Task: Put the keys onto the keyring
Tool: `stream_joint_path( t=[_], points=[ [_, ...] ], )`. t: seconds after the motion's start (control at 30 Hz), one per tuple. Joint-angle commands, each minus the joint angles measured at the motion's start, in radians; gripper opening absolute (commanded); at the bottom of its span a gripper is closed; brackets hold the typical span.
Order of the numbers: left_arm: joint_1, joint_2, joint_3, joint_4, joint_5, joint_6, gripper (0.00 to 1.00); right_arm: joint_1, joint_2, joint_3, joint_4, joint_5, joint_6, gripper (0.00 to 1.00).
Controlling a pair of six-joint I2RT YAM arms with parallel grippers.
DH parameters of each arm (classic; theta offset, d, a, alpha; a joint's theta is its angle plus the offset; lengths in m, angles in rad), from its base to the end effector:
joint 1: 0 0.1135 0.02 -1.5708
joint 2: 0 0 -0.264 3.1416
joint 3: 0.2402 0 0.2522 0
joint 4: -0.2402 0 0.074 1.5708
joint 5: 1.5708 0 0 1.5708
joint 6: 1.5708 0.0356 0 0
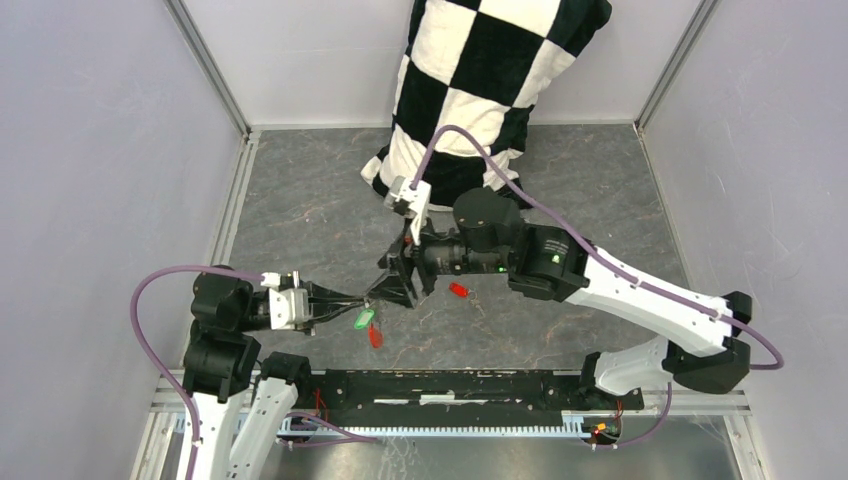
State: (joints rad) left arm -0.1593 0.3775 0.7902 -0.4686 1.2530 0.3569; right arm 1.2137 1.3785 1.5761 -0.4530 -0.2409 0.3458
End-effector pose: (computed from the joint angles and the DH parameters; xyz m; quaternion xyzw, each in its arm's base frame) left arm 0.0538 -0.0429 0.3593 0.5397 0.4663 -0.3690 0.5959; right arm 0.0980 0.2869 0.4521 -0.3970 0.6820 0.4943 0.3647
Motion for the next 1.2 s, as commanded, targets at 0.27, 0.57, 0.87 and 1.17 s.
stream_joint_path(
  t=[0.27,0.57,0.87,1.17],
  points=[
    [-0.008,0.009,0.083,0.032,0.154,0.004,0.02,-0.074,-0.107,-0.112,0.025,-0.235,-0.403,0.5],
    [-0.008,0.016,0.08,0.033,0.139,0.004,0.02,-0.009,-0.079,-0.057,0.044,-0.262,-0.486,0.53],
    [-0.008,0.015,0.08,0.033,0.127,-0.002,0.02,0.041,-0.048,-0.01,0.039,-0.224,-0.51,0.43],
    [-0.008,0.012,0.083,0.034,0.129,-0.004,0.02,0.057,-0.017,0.022,-0.015,-0.196,-0.543,0.4]
  ],
)
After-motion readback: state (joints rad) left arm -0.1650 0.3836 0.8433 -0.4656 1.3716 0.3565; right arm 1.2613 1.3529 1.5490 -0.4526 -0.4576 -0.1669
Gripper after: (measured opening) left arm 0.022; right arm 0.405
